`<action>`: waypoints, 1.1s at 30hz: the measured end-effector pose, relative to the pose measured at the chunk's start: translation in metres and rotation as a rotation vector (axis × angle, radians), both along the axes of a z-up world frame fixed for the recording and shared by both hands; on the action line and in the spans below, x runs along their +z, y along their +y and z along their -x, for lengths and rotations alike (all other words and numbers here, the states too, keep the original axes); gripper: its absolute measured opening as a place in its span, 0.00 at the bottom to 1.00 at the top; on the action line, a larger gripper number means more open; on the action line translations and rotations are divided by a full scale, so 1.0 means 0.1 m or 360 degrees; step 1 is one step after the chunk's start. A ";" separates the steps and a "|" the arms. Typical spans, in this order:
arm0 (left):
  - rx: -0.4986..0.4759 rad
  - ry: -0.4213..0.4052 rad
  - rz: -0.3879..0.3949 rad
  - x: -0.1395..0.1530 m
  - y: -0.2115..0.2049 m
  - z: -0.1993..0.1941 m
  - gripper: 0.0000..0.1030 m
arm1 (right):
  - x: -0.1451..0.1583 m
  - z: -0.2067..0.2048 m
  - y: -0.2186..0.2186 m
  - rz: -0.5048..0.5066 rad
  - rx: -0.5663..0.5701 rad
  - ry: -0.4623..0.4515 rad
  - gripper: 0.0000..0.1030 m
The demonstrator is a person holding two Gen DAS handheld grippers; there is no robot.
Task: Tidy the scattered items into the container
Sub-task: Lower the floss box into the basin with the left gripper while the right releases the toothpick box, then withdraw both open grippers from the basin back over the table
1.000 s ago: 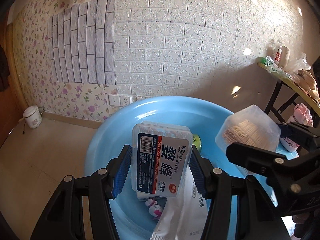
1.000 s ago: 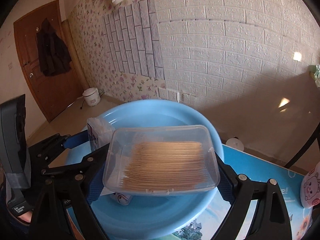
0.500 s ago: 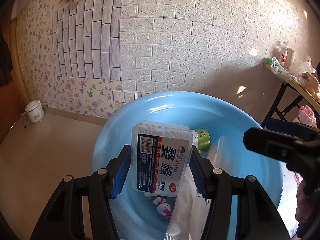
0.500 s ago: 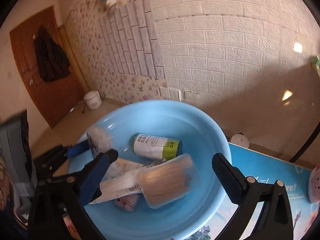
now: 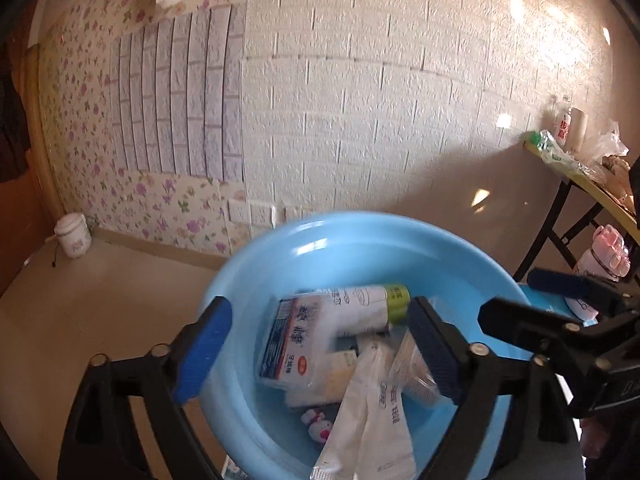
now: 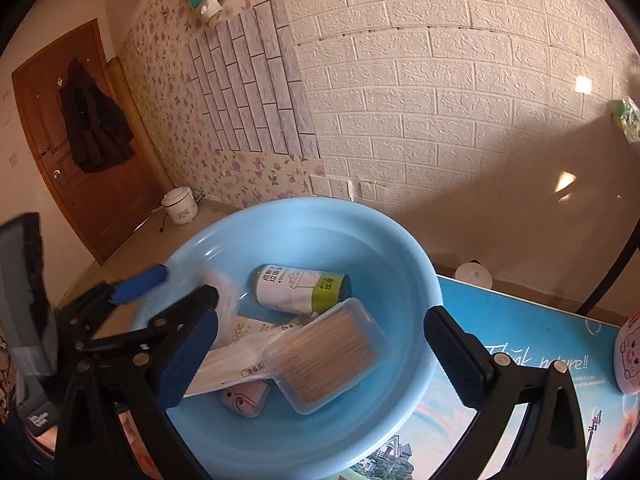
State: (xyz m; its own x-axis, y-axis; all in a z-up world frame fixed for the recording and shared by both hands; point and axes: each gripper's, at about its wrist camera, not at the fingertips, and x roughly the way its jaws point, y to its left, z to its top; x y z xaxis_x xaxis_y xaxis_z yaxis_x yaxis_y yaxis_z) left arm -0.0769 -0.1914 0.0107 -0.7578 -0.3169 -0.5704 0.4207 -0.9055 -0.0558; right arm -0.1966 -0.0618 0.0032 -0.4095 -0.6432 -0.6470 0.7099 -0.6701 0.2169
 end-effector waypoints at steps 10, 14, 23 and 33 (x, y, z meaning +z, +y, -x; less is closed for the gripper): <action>-0.0062 -0.0018 0.0011 0.03 0.17 0.04 0.95 | 0.01 0.01 0.46 0.0060 -0.0140 -0.0012 1.00; -0.0106 -0.0010 0.0044 0.09 0.33 0.03 0.95 | 0.01 0.01 0.67 0.0073 -0.0229 -0.0027 1.00; -0.0193 -0.0055 0.0049 0.16 0.68 0.05 0.97 | 0.09 -0.17 1.12 0.0019 -0.0388 0.0010 1.00; -0.0284 -0.0122 0.0038 0.17 1.11 -0.05 0.97 | 0.03 -0.41 1.90 -0.0003 -0.0783 -0.0140 1.00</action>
